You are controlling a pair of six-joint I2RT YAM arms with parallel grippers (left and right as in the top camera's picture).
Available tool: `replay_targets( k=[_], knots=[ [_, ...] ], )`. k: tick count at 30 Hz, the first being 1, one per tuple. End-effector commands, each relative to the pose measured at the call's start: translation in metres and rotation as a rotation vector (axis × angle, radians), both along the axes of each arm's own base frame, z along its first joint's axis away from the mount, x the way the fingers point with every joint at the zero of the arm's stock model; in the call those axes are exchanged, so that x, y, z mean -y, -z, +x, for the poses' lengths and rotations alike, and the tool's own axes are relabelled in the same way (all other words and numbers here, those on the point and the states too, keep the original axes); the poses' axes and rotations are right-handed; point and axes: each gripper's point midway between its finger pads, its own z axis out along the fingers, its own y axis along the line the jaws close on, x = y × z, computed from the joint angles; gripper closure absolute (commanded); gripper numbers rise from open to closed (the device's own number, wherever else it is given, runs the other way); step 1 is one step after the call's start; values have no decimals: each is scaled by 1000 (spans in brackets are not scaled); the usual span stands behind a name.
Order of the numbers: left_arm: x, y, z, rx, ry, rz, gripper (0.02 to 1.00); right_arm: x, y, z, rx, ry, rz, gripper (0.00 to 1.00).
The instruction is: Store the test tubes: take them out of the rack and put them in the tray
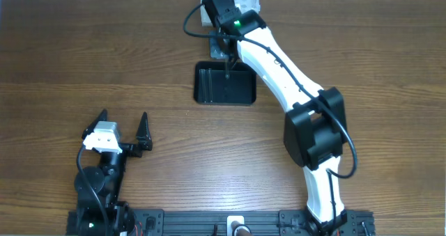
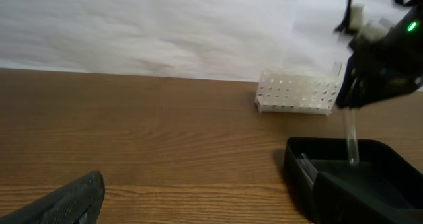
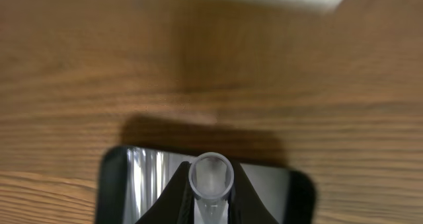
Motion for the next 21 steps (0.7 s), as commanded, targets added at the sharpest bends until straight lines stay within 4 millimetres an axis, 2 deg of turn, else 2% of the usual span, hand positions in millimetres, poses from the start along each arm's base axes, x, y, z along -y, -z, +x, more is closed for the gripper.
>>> replay_targets(
  k=[1,12,21],
  knots=[
    [2,1,0,3,13,13,18,-10,20,-6,-59,5,32,904],
    [2,1,0,3,13,13,18,-13,62,-17,-166,39,24,897],
    [2,1,0,3,13,13,18,-15,72,-20,-188,51,27,820]
  ],
)
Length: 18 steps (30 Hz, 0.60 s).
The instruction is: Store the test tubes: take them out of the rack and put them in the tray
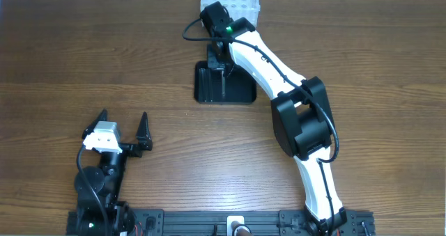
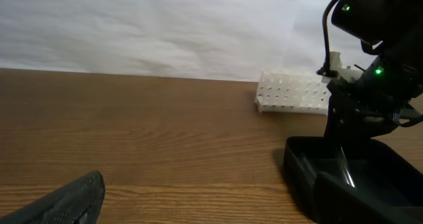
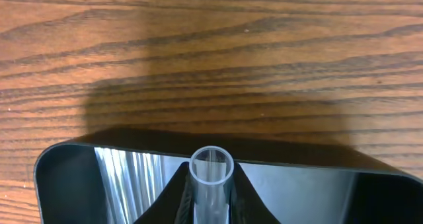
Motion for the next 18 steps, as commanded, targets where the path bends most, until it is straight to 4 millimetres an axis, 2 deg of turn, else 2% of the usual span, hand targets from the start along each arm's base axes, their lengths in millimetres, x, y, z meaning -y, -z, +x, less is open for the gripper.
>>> replay_targets(
  k=[1,11,15,18],
  knots=[
    [2,1,0,3,13,13,18,-5,13,-3,-25,5,0,807],
    [2,1,0,3,13,13,18,-7,9,-3,-15,2,6,735],
    [2,1,0,3,13,13,18,-12,-5,-5,5,-14,15,549],
    [2,1,0,3,13,13,18,-12,-25,-3,51,-26,16,395]
  ],
)
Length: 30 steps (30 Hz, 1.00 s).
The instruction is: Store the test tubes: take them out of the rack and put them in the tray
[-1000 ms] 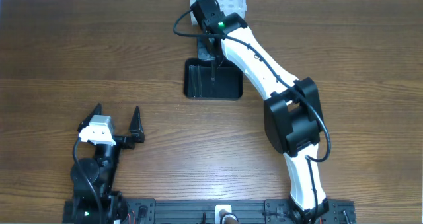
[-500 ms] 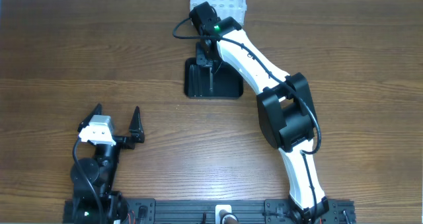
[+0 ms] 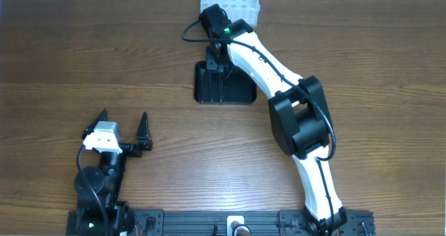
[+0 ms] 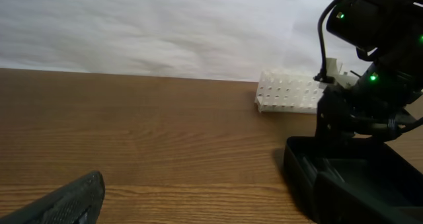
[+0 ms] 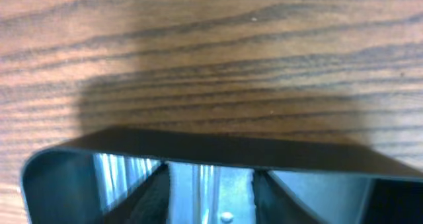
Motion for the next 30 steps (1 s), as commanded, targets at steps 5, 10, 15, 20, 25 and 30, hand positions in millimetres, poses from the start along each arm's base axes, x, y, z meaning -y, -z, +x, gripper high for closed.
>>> replay_targets(
  k=[5,10,15,20,25,30],
  knots=[
    [2,1,0,3,13,13,18,-3,-104,9,232,-69,23,240],
    [2,1,0,3,13,13,18,25,-165,47,487,-63,-58,169],
    [2,1,0,3,13,13,18,53,-180,101,657,-39,-87,121],
    [2,1,0,3,13,13,20,78,-153,139,696,-14,-122,106],
    [2,1,0,3,13,13,18,93,-113,164,695,4,-144,102],
    [2,1,0,3,13,13,18,97,-87,174,688,12,-146,108]
  ],
)
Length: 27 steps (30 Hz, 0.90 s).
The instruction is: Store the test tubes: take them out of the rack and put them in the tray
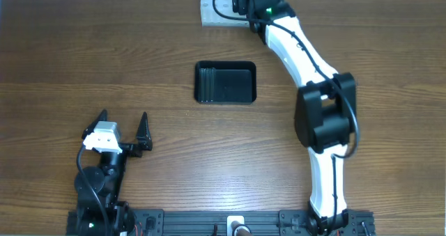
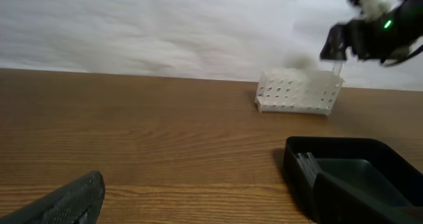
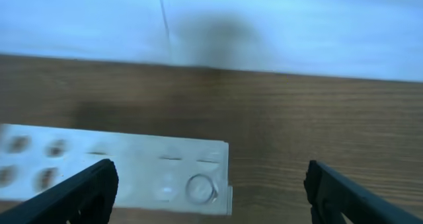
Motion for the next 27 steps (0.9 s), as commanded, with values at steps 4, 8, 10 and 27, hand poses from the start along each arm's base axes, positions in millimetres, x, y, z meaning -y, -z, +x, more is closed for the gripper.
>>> replay_targets(
  k=[4,8,10,27],
  knots=[
    [2,1,0,3,13,13,18,1,22,8,-5,-3,-20,145],
    [2,1,0,3,13,13,20,1,22,8,-4,-3,-19,261],
    [2,1,0,3,13,13,20,1,22,8,-4,-3,-19,312],
    [2,1,0,3,13,13,18,1,23,8,-4,-2,-19,816]
  ],
)
